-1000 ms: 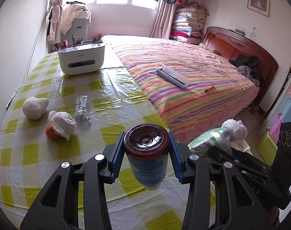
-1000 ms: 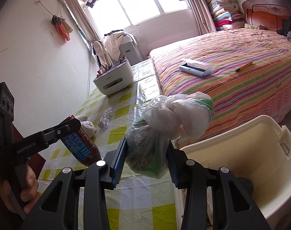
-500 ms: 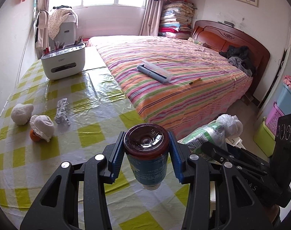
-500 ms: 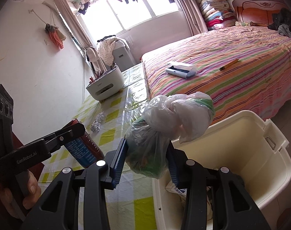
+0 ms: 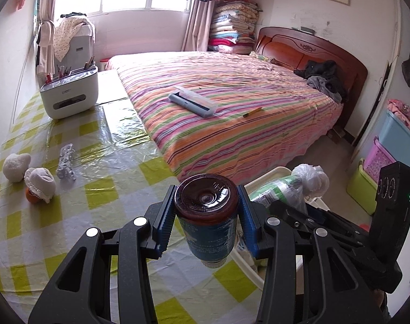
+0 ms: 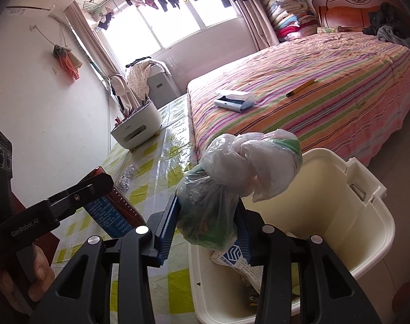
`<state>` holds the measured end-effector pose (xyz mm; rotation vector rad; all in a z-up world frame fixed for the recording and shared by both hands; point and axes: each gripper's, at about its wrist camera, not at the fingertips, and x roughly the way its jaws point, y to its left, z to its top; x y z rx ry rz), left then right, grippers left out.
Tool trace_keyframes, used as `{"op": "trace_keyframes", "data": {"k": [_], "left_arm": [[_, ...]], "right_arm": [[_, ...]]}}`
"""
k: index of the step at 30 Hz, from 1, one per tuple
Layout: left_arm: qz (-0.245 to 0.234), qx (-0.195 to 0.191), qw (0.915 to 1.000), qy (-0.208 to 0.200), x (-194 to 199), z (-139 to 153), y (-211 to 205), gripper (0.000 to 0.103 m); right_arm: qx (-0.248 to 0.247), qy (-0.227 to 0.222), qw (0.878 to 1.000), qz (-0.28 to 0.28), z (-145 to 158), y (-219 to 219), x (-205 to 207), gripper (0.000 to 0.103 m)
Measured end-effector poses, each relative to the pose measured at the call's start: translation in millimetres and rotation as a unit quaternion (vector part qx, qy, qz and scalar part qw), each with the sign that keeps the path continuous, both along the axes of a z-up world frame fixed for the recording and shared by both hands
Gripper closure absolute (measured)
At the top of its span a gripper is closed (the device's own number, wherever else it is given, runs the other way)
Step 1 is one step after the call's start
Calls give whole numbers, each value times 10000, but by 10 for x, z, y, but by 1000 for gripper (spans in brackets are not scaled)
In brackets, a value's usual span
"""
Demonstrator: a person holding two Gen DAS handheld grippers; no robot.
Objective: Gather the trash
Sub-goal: 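Lift and carry the bottle and plastic bag in both tools toward the white bin, then lower the bottle and bag into the bin and open both tools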
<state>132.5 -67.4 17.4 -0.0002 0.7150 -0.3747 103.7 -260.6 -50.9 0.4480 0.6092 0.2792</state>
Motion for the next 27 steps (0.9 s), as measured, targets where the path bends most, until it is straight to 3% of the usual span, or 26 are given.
{"op": "trace_keyframes", "data": {"k": [10,27], "left_arm": [[-263,8,9997,-11,-54,-49,-285,60],[-698,150,9972,216,-11,-301,-767,60]], "right_arm": [[-19,38,9992,-389,-43,-266,-93,64],[-502,247,9945,-889,-124,-586,-149,64]]}}
